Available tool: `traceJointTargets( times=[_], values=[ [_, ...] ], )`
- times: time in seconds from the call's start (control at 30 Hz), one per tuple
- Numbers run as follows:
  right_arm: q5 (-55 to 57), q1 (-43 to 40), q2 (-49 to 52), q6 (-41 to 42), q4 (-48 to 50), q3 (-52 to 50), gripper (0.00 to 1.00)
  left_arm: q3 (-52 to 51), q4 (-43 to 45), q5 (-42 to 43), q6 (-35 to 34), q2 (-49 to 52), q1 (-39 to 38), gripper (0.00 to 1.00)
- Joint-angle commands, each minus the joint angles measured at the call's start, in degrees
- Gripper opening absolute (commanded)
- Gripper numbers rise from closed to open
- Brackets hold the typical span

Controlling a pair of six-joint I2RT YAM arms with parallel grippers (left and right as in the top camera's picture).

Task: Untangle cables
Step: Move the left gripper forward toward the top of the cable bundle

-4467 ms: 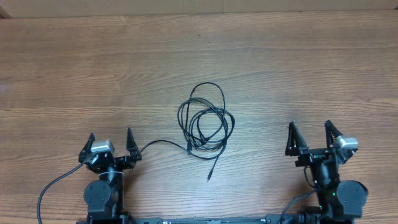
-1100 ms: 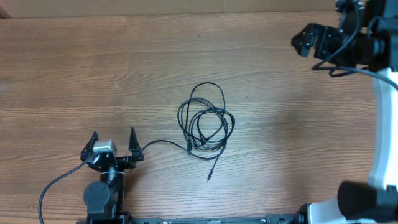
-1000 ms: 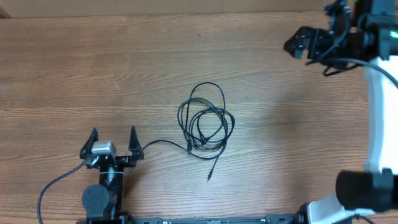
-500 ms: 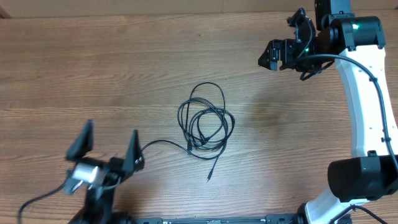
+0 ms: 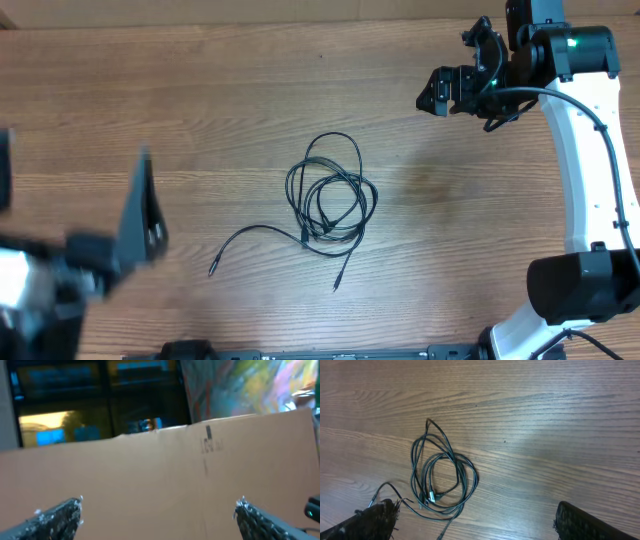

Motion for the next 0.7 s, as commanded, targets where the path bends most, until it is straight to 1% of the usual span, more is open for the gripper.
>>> traceJointTargets(
  times=[0.0,0.13,0.2,0.33,0.37,0.47,0.53,0.63,0.67],
  values=[
    [0.35,0.24,-2.19,-0.37,-0.31,1.14,1.00,14.14,-1.55,7.43,3.85,13.33,-0.28,1.00],
    [0.35,0.24,-2.64,-0.37,-1.31,1.14,1.00,23.67,-0.35,10.14,5.40,23.17,-0.33,1.00],
    [0.59,0.24,-2.80,-0.37,-1.77,1.14,1.00,27.36,-1.40,12.28,7.21,27.23,-0.37,1.00],
    [0.79,0.24,-3.10,-0.37,-2.08,1.14,1.00,32.59,-9.01,12.13,9.70,33.03,-0.48,1.00],
    [0.79,0.24,-3.17,-0.37,-2.08,1.14,1.00,33.11,-10.86,10.54,10.36,34.14,-1.05,1.00],
    [1.20,0.24,-3.37,-0.37,-1.60,1.14,1.00,32.89,-13.22,-0.02,13.77,36.22,-6.40,1.00],
    [2.36,0.24,-3.37,-0.35,-1.16,1.16,1.00,31.93,-14.16,-8.00,20.09,37.51,-12.98,1.00],
    [4.33,0.24,-3.37,-0.37,-0.76,1.16,1.00,28.11,-13.77,-23.80,29.35,39.47,-25.16,1.00],
    [4.90,0.24,-3.37,-0.37,-0.66,1.16,1.00,26.40,-13.03,-27.34,31.06,40.04,-28.17,1.00]
  ],
)
